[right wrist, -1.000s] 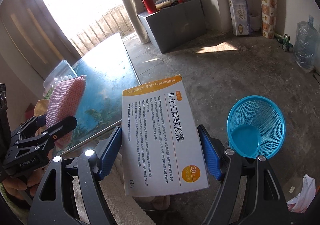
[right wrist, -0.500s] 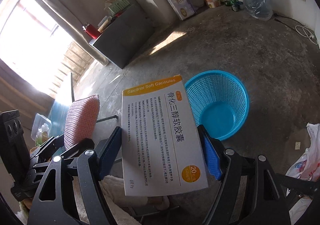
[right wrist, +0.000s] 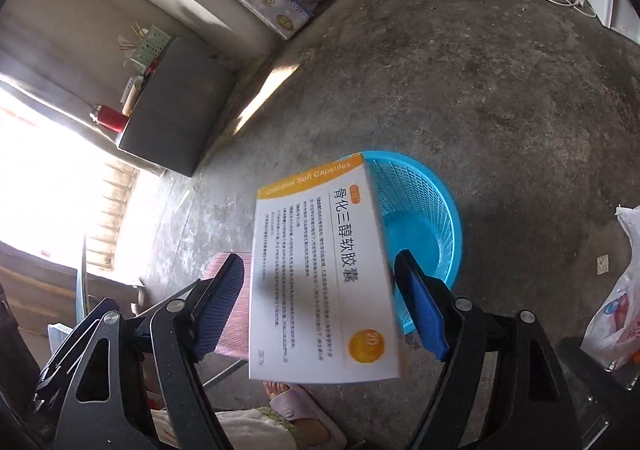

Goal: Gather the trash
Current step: 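Open the left tool over the blue wastebasket while the right tool releases the box, then move both tools back over the table toward the crumpled brown paper, then close the right tool on the crumpled brown paper, then lift the brown paper off the table with the right tool, then close the left tool on the brown paper while the right tool holds it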

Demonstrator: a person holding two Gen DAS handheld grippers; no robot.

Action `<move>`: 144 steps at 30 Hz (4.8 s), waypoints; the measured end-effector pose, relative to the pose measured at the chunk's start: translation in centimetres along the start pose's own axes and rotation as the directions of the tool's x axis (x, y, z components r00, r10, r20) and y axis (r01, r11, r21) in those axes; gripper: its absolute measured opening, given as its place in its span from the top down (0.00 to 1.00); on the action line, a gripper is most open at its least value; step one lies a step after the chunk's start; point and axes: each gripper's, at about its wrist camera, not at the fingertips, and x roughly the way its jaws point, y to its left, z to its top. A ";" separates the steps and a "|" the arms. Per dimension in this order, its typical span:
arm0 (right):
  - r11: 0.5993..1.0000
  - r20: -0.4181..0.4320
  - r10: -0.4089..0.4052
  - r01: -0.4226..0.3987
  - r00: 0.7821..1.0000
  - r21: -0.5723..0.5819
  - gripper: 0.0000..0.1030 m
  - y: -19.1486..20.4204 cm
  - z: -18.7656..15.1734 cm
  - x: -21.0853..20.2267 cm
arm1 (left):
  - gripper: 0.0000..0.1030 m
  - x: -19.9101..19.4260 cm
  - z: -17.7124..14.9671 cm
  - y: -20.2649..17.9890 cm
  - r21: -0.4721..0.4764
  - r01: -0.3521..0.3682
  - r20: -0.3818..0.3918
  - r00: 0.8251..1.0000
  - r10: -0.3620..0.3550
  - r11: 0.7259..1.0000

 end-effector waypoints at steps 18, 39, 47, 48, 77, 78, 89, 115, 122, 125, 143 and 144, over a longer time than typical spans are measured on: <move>0.994 0.019 0.012 -0.009 1.000 -0.108 0.26 0.8 -4.2 -3.2 | 0.16 -6.9 -3.7 4.0 -0.087 0.055 0.085 0.995 -0.048 0.995; 0.767 -0.018 0.258 -0.216 0.966 -0.604 0.10 20.9 -15.9 -12.1 | 0.14 -27.5 -21.9 16.2 -0.450 -0.089 0.235 0.948 0.214 0.888; 0.552 -0.168 0.292 -0.310 0.941 -0.774 0.06 33.1 -23.6 -9.7 | 0.13 -32.9 -28.3 21.4 -0.607 -0.249 0.207 0.867 0.453 0.755; 0.533 -0.181 0.280 -0.309 0.943 -0.788 0.06 34.1 -24.7 -9.3 | 0.13 -33.2 -28.8 22.2 -0.623 -0.276 0.186 0.857 0.481 0.732; 0.297 -0.432 0.121 -0.448 0.894 -0.843 0.06 49.6 -35.2 1.3 | 0.08 -34.0 -34.8 33.4 -0.652 -0.459 -0.012 0.802 0.597 0.603; 0.273 -0.430 0.120 -0.446 0.895 -0.852 0.06 50.0 -35.3 1.5 | 0.08 -34.0 -34.8 33.4 -0.647 -0.460 -0.011 0.803 0.595 0.608; 0.209 -0.465 0.052 -0.465 0.884 -0.860 0.38 50.9 -36.1 5.0 | 0.08 -33.7 -34.4 33.5 -0.611 -0.478 -0.022 0.807 0.590 0.631; 0.562 -0.500 0.226 -0.531 0.836 -0.634 0.94 43.4 -28.1 -2.5 | 0.08 -34.2 -33.4 34.8 -0.648 -0.372 0.013 0.867 0.499 0.664; 0.536 -0.455 0.330 -0.561 0.827 -0.631 0.94 44.5 -25.8 -4.9 | 0.08 -34.4 -32.1 34.5 -0.653 -0.316 0.079 0.875 0.477 0.688; 0.546 -0.447 0.359 -0.573 0.819 -0.611 0.94 44.8 -24.9 -5.4 | 0.08 -34.3 -31.8 34.2 -0.650 -0.310 0.086 0.877 0.472 0.694; 0.522 -0.726 0.237 -0.715 0.645 -0.465 0.94 44.9 -31.7 -3.1 | 0.11 -41.3 -32.4 33.4 -0.666 -0.195 0.310 0.805 0.505 0.720; 0.526 -0.730 0.215 -0.707 0.649 -0.473 0.94 45.1 -32.2 -2.3 | 0.14 -41.8 -32.4 33.2 -0.661 -0.176 0.335 0.800 0.497 0.730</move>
